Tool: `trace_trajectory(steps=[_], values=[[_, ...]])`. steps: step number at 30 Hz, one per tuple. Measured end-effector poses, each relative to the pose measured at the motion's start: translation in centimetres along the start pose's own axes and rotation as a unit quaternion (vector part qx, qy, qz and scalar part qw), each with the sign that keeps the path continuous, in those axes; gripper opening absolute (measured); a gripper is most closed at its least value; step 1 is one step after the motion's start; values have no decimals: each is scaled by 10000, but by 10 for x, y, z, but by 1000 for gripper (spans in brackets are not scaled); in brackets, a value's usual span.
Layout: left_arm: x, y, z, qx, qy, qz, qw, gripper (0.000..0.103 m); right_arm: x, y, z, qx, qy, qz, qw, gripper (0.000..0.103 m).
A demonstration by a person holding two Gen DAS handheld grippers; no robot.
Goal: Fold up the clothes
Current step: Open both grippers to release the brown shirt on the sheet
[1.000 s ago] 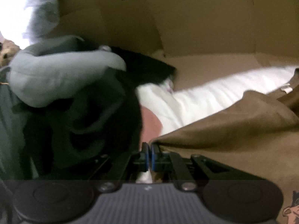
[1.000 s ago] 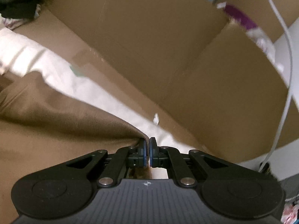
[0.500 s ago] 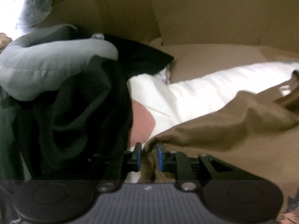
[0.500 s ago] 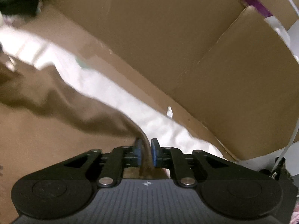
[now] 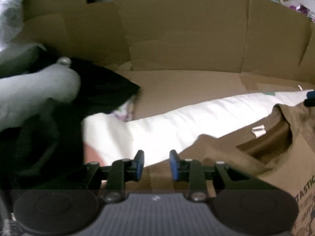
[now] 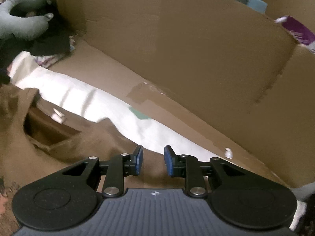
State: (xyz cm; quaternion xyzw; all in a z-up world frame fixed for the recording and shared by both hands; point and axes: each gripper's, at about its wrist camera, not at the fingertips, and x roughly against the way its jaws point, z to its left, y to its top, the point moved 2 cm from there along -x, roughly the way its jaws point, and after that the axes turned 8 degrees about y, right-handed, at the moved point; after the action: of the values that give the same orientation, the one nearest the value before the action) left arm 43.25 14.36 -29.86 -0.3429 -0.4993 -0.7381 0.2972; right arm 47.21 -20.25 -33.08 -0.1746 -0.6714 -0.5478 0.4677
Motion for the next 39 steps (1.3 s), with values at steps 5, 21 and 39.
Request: trace_trajectory(steps=[5, 21, 39], values=[[-20, 1, -19, -34, -155, 44, 9999, 30, -24, 10, 14, 46, 143, 29, 9999, 30], [-46, -15, -39, -596, -694, 34, 9958, 28, -54, -1, 35, 494, 734, 308, 9956, 30], [-40, -17, -49, -613, -421, -266, 9969, 0, -50, 2, 61, 930, 439, 185, 9945, 0]])
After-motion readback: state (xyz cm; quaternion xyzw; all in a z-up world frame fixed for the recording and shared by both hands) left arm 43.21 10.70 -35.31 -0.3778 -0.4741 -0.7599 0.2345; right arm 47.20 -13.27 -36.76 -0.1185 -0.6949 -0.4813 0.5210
